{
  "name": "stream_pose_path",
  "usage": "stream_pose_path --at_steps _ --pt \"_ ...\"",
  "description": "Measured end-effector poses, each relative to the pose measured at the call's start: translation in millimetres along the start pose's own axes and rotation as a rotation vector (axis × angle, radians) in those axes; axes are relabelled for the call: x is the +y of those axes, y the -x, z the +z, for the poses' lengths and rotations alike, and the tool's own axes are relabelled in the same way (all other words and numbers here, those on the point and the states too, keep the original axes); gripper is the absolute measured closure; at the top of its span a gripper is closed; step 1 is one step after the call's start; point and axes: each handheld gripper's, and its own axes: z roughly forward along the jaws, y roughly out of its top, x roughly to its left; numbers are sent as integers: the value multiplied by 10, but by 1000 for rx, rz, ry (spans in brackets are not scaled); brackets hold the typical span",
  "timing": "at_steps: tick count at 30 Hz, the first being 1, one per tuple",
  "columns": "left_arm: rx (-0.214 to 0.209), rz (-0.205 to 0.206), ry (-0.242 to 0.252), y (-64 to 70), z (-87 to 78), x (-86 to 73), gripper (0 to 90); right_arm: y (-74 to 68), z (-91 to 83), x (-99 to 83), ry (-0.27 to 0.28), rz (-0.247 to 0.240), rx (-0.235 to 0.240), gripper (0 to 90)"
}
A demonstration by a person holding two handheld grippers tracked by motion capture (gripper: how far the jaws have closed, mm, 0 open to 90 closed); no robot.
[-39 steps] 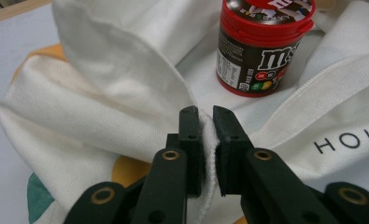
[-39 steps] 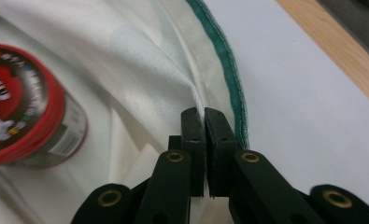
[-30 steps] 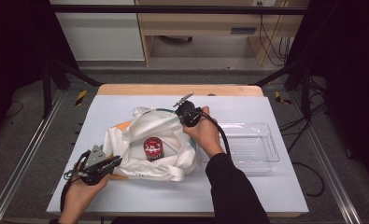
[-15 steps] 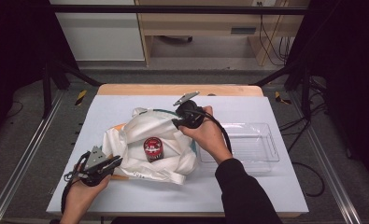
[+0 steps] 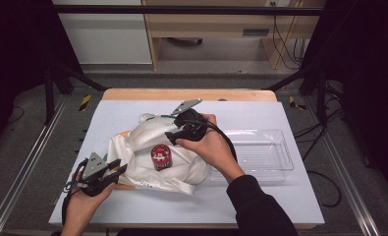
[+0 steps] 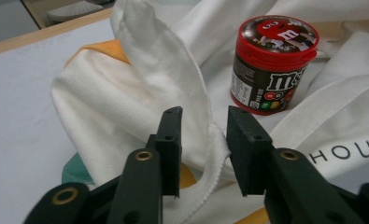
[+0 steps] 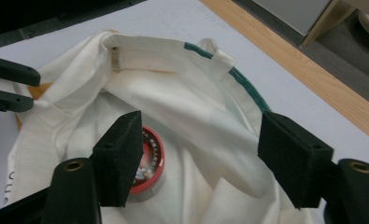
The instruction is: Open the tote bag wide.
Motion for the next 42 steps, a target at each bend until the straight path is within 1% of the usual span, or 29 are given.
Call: stream_pose_path --at_steps 2,4,7,10,12,14,16,21,22,25,29,32,35,37,38,42 --pt "1 -6 7 -11 0 -1 582 -53 12 18 5 -5 0 286" --pt "9 -14 18 -20 4 -3 509 -122 27 34 4 -16 -12 257" --pt "16 -19 28 -30 15 -3 390 -199 54 45 -8 -22 -9 218" --pt "21 -25 33 -34 30 -1 283 -289 99 42 -16 -33 -4 202" --pt "22 -29 32 -34 40 -3 227 -323 125 40 -23 -34 -5 186" --pt "26 -30 30 -33 50 -7 180 -364 176 30 -30 -31 3 168" --pt "29 -33 29 -34 58 -13 149 -398 219 17 -41 -34 13 153" --pt "18 -33 26 -41 75 -28 95 -456 330 -19 -69 -57 63 127" --pt "17 -35 25 -43 77 -32 86 -467 353 -21 -77 -67 64 130" --pt "13 -34 22 -48 83 -42 79 -498 428 -18 -89 -71 76 141" --pt "17 -34 21 -58 84 -49 76 -505 498 -14 -108 -88 92 149" --pt "18 -39 17 -59 89 -56 73 -492 565 -20 -130 -100 92 149" --pt "17 -39 14 -62 95 -62 73 -472 627 -38 -154 -97 84 143" --pt "15 -37 11 -62 101 -66 72 -467 668 -51 -165 -89 88 139" --pt "15 -36 9 -62 102 -68 72 -468 690 -58 -177 -91 88 135" --pt "15 -36 10 -64 99 -68 71 -475 734 -85 -193 -91 94 138"
